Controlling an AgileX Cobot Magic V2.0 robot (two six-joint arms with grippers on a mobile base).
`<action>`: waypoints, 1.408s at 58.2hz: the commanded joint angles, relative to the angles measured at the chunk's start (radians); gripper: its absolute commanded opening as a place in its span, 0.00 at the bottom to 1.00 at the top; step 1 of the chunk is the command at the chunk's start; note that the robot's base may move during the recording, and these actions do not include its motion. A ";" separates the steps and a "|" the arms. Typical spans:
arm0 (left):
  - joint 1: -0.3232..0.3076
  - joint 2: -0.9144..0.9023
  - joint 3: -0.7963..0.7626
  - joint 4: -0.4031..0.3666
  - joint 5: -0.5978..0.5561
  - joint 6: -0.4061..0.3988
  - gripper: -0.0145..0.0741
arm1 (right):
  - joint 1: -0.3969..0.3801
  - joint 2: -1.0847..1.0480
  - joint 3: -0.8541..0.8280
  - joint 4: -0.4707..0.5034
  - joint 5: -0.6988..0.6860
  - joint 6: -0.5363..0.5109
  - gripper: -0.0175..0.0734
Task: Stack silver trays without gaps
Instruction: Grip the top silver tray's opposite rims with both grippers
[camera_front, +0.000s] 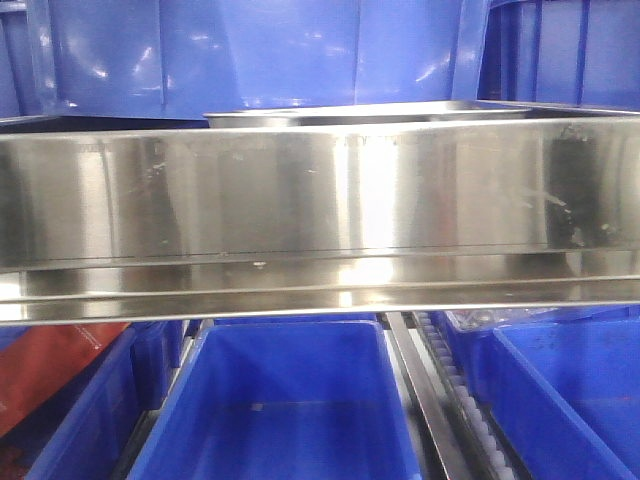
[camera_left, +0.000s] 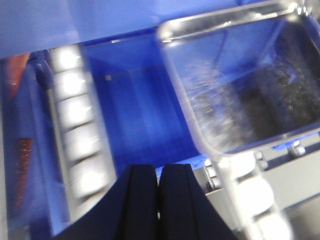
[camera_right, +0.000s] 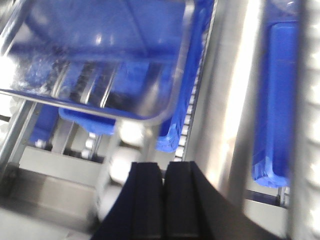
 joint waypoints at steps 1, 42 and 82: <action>-0.041 0.068 -0.069 0.023 0.004 -0.034 0.14 | 0.029 0.075 -0.065 -0.023 -0.012 -0.010 0.11; -0.046 0.304 -0.178 0.017 0.022 -0.129 0.62 | 0.035 0.305 -0.207 -0.024 -0.101 0.004 0.55; -0.046 0.355 -0.176 0.001 -0.022 -0.135 0.62 | 0.035 0.433 -0.207 -0.033 -0.118 0.015 0.54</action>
